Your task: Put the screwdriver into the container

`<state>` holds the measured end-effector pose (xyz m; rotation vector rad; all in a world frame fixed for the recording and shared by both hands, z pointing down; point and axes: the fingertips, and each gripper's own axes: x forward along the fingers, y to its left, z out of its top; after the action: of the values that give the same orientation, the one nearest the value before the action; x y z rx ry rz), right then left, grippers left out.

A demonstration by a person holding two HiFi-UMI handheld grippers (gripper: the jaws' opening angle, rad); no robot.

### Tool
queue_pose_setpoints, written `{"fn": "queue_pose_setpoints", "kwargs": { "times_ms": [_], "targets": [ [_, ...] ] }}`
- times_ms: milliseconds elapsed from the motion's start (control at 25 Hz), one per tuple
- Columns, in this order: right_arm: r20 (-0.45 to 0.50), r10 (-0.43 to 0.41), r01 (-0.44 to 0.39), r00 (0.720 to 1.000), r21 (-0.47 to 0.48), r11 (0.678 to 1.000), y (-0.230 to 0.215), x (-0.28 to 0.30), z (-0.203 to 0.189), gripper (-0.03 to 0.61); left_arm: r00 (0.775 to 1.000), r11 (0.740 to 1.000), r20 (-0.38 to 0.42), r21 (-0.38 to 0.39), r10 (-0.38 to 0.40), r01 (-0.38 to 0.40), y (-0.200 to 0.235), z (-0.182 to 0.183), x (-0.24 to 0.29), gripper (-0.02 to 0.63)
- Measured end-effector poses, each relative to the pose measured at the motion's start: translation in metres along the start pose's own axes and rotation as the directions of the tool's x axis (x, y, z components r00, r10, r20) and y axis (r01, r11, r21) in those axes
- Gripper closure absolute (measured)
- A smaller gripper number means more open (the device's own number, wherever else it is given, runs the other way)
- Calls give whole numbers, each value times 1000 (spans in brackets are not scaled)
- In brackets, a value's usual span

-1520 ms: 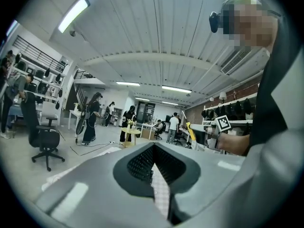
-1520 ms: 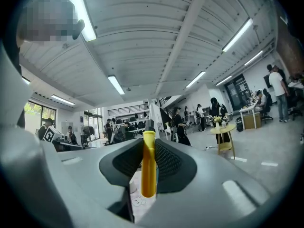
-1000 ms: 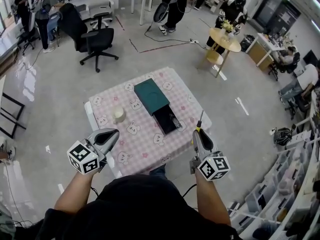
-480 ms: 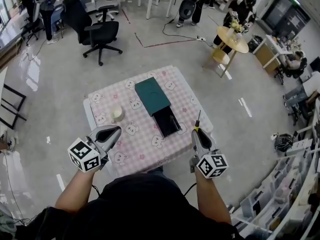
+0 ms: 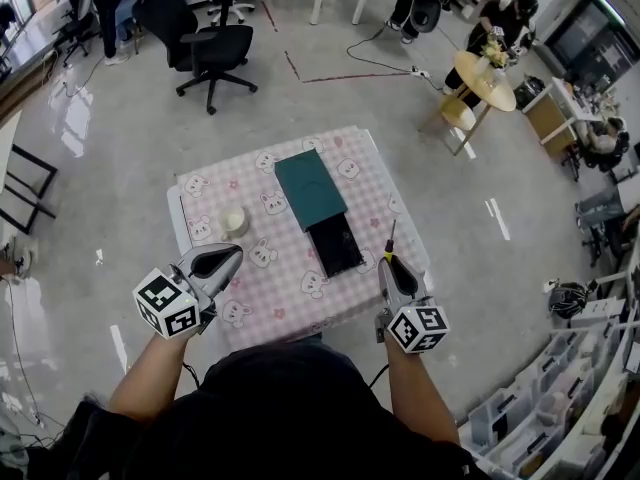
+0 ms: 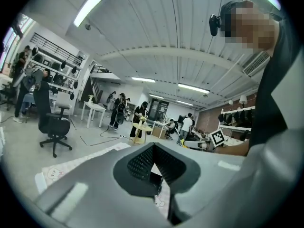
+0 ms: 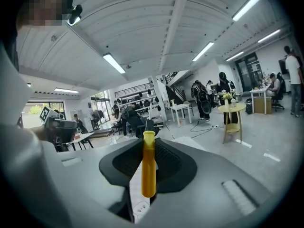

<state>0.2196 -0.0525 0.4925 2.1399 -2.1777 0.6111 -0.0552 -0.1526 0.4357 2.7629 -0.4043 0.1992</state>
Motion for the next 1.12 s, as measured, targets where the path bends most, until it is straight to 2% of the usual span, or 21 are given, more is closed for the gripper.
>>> {"fn": "queue_pose_setpoints", "kwargs": {
  "times_ms": [1120],
  "targets": [
    [-94, 123, -126, 988, -28, 992, -37, 70, -16, 469, 995, 994, -12, -49, 98, -98, 29, -7, 55, 614]
  ]
}}
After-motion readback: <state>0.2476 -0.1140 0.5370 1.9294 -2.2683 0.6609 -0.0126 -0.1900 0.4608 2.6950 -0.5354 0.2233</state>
